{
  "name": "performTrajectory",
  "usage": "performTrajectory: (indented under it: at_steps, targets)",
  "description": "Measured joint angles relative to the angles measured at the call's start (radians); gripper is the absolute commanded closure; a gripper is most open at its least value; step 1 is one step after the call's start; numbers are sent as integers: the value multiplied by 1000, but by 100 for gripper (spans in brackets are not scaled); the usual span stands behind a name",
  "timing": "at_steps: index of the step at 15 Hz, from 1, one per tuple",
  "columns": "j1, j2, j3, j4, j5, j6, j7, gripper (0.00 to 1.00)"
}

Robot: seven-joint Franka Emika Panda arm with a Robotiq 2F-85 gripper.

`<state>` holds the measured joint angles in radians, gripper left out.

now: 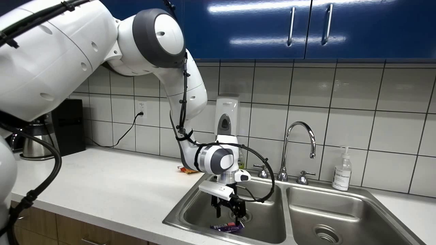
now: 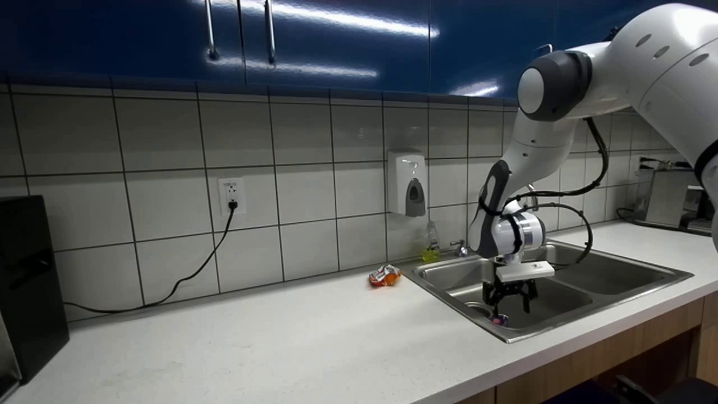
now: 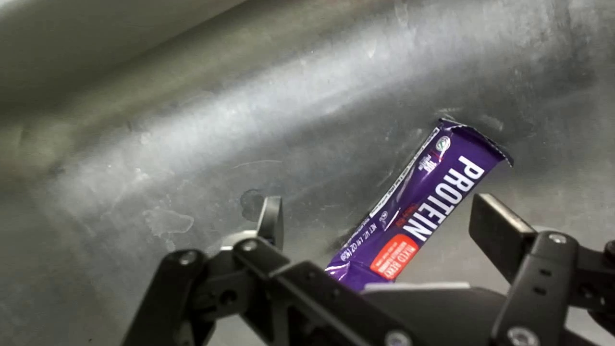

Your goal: Take the protein bar out of the sink and place it on the counter to the left of the sink

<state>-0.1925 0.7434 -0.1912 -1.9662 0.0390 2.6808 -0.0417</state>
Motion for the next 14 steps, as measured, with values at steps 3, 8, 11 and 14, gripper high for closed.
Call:
performTrajectory:
  at_steps: [3, 8, 11, 14]
  targets:
    - [12, 25, 0, 24, 0, 0, 8, 0]
    - [20, 54, 0, 51, 0, 0, 30, 0]
    - [20, 66, 1, 63, 1, -1, 41, 0]
    - [20, 73, 9, 71, 13, 0, 78, 0]
